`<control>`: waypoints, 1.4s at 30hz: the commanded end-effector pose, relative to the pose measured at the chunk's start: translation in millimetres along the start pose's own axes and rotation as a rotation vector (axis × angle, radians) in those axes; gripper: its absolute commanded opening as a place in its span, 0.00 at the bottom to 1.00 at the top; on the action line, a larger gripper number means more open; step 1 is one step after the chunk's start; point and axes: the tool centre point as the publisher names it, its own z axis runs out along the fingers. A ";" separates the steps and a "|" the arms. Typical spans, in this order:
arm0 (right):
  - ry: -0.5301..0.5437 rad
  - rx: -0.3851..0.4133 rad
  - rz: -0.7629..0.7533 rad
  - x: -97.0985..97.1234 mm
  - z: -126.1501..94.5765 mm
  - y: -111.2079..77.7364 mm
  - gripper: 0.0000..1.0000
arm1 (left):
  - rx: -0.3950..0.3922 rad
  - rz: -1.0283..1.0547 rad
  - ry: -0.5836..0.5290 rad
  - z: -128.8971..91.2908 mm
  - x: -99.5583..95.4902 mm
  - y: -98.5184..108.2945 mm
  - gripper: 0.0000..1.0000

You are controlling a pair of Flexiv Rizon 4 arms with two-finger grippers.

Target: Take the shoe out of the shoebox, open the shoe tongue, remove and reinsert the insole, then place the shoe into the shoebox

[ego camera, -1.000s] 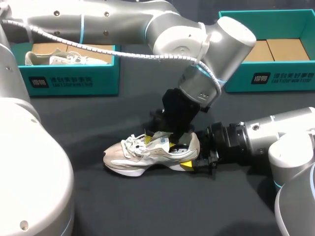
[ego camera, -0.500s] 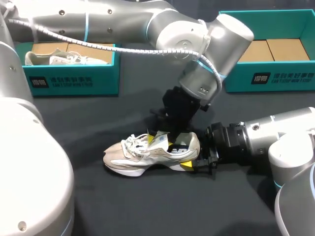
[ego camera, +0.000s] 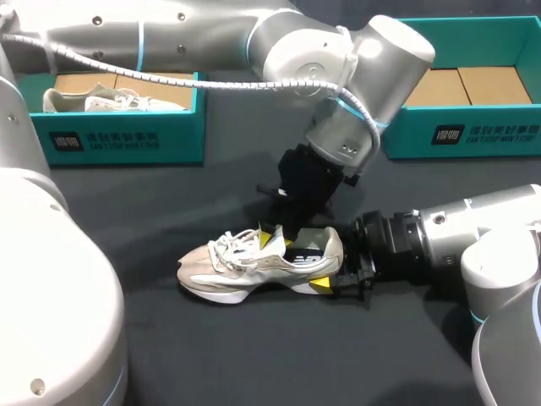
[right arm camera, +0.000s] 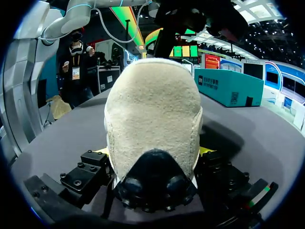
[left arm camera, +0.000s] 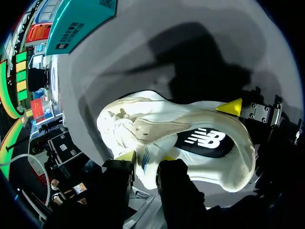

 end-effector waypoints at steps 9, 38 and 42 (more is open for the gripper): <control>0.001 0.006 0.001 -0.2 2.0 -2.1 0.00 | 0.039 -0.037 0.296 10.1 -55.4 2.7 0.00; 0.001 0.006 0.001 -0.2 2.0 -2.1 0.00 | 0.149 -0.073 0.627 25.8 -115.8 5.1 0.00; 0.001 0.006 0.001 -0.2 2.0 -2.1 0.00 | 0.128 -0.076 0.619 37.1 -116.9 0.2 0.00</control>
